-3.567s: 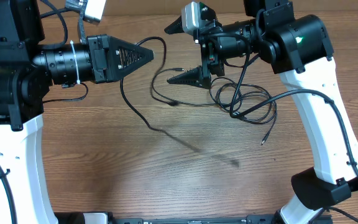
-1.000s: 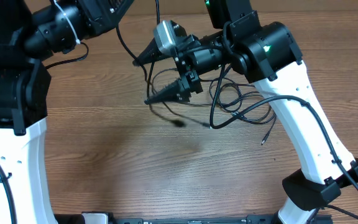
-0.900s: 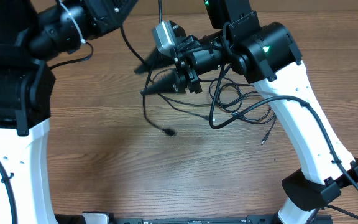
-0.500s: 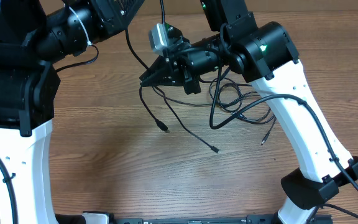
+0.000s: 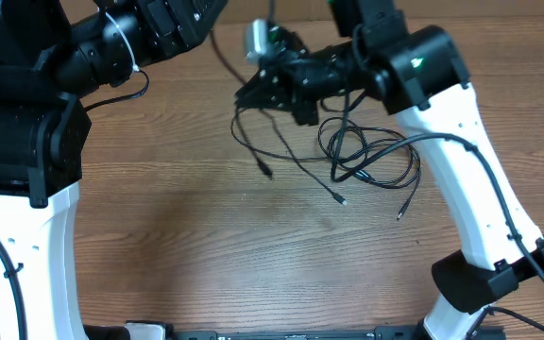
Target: Untangle cables
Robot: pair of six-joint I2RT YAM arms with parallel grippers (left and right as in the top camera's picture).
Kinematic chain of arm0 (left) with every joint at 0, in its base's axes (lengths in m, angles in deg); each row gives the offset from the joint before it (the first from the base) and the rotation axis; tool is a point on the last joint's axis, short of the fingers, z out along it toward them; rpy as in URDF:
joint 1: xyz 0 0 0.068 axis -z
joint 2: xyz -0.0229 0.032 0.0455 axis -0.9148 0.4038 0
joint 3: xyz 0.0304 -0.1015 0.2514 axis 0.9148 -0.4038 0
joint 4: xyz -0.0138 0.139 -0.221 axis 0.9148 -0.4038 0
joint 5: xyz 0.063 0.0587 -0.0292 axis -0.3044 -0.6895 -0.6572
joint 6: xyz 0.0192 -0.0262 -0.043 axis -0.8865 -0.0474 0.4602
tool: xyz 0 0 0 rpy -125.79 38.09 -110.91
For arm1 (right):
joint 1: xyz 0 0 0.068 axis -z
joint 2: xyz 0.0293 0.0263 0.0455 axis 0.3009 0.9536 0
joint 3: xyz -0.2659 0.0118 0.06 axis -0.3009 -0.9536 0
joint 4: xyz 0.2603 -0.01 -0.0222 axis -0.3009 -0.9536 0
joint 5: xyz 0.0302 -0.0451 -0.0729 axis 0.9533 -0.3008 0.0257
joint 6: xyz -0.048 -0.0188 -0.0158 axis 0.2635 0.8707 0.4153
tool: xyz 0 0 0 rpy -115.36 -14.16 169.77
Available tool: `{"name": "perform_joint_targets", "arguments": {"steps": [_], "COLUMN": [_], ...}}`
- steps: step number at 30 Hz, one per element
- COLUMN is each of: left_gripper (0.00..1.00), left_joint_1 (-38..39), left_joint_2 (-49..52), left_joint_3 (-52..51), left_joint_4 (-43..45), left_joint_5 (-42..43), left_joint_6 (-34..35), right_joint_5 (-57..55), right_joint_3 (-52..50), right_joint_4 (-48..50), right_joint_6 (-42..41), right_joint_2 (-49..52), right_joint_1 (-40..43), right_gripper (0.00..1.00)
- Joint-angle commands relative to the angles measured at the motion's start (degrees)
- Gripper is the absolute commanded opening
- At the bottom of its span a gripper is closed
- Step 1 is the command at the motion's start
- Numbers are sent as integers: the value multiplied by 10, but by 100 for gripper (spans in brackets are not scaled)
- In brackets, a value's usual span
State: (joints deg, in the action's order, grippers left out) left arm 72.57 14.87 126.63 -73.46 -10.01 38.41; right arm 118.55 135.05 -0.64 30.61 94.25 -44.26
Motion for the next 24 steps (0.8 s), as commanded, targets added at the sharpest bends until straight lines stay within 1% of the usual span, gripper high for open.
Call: {"name": "perform_joint_targets", "arguments": {"steps": [1,5,10,16,19,22,24], "left_gripper": [68,68,68,68,68,68,68], "left_joint_1": [-1,0,0,0,0,0,0], "left_joint_2": [-10,-10,-10,-10,-10,-10,-10], "left_joint_3": [9,9,9,9,9,9,9], "left_joint_4": [-10,-25,-29,-66,-86,-94,-96], "left_joint_5": [-3,9,58,85,89,98,101], "left_joint_6": [-25,-33,-39,-66,-71,-80,-88], "right_joint_5": [-16,-97,-213,-318,-342,-342,-341], "right_joint_3": [11,11,11,11,11,11,11], "right_joint_4": [3,11,13,40,58,94,106], "right_joint_6": [-15,-49,-50,-50,-55,-92,-104], "right_joint_2": [1,1,1,1,4,18,28], "right_joint_1": [39,91,176,299,373,455,495], "right_gripper": [4,4,4,4,4,4,4]}}
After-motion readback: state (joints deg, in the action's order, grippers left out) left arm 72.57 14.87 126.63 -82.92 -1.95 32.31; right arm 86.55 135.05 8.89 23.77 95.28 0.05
